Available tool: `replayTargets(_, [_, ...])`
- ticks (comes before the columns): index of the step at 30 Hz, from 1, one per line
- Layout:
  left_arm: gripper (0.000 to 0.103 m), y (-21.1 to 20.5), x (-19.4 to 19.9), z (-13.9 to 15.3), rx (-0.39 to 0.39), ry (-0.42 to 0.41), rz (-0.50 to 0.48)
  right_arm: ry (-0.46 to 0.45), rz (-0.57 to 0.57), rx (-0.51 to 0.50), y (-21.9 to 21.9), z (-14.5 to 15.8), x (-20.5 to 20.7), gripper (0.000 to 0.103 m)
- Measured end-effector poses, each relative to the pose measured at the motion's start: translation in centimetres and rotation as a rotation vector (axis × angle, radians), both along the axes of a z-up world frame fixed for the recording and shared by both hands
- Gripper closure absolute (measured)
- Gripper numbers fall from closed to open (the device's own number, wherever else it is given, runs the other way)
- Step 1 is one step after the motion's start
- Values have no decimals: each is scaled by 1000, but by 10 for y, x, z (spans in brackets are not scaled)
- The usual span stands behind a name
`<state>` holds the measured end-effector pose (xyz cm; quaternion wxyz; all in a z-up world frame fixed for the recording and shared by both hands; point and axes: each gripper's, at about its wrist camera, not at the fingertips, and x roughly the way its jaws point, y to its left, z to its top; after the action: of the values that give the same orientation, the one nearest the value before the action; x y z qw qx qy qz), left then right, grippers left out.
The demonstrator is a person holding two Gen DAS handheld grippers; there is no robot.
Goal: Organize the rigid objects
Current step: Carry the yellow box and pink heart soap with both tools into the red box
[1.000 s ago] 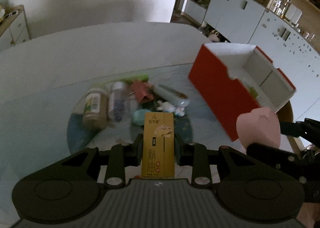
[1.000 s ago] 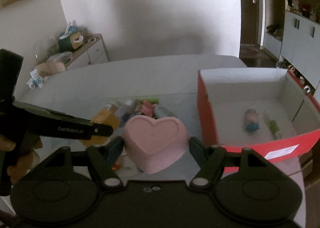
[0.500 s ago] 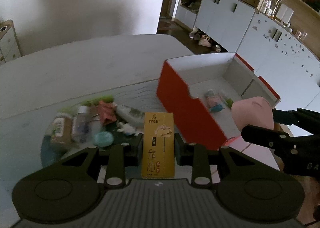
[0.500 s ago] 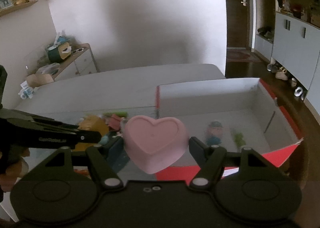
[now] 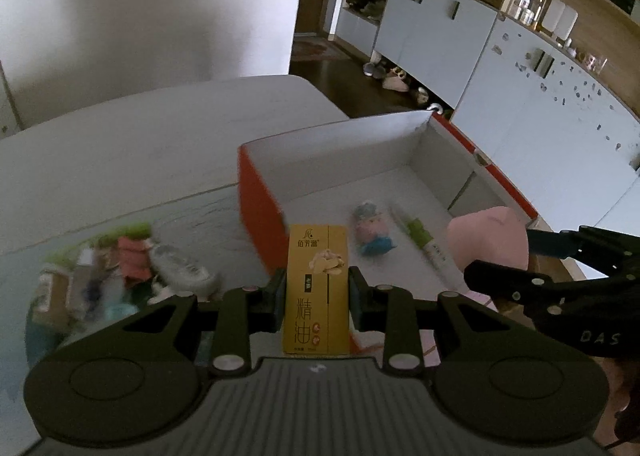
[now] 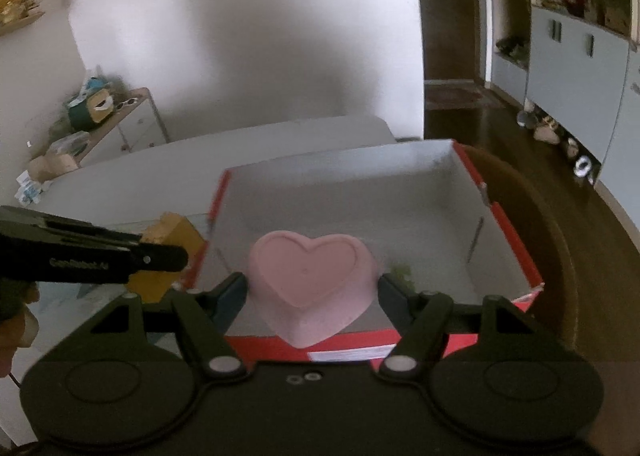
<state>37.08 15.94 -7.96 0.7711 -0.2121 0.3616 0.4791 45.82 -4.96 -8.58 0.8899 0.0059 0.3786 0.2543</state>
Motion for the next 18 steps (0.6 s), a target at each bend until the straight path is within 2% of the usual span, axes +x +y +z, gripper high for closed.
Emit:
replayTargets(9, [73,34,53,-10,-9,41,-2,20,16,-51,-14,-20,38,31])
replayTargets(18, [73,82,90,-45,-50,133,37,69,76,-121,-8,-47,71,32])
